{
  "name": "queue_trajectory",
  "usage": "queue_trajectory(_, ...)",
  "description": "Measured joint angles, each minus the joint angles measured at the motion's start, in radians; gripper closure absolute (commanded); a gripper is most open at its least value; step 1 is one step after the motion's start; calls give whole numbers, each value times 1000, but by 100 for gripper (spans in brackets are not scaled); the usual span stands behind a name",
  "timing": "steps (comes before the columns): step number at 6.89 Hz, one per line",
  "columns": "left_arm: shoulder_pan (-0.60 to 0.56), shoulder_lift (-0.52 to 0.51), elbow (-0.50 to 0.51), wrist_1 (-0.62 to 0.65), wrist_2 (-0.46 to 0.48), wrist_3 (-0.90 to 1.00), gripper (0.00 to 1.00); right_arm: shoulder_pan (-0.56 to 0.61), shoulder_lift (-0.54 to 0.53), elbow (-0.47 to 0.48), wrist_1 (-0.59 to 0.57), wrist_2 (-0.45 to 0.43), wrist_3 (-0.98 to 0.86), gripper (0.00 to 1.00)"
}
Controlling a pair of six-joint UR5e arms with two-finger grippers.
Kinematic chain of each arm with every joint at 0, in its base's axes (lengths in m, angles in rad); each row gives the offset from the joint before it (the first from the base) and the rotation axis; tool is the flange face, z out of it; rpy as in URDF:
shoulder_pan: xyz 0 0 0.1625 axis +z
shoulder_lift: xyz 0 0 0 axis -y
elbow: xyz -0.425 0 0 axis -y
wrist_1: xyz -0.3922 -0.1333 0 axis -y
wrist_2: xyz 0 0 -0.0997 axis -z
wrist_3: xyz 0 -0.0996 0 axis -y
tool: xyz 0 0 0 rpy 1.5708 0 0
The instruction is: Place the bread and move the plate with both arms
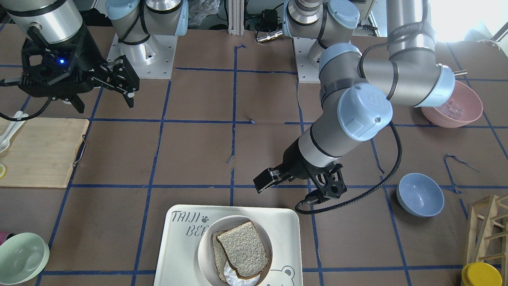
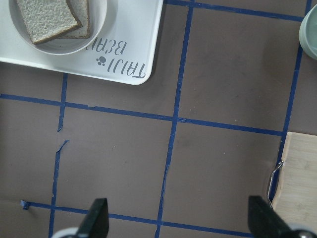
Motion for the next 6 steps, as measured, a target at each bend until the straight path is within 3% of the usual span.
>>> queue_trajectory(4, -5, 334, -91, -316, 96, 82, 0, 0, 0, 0, -9, 1, -1, 0)
queue_trajectory(6, 9, 377, -110, -354, 195, 366, 0, 0, 1, 0, -9, 0, -1, 0)
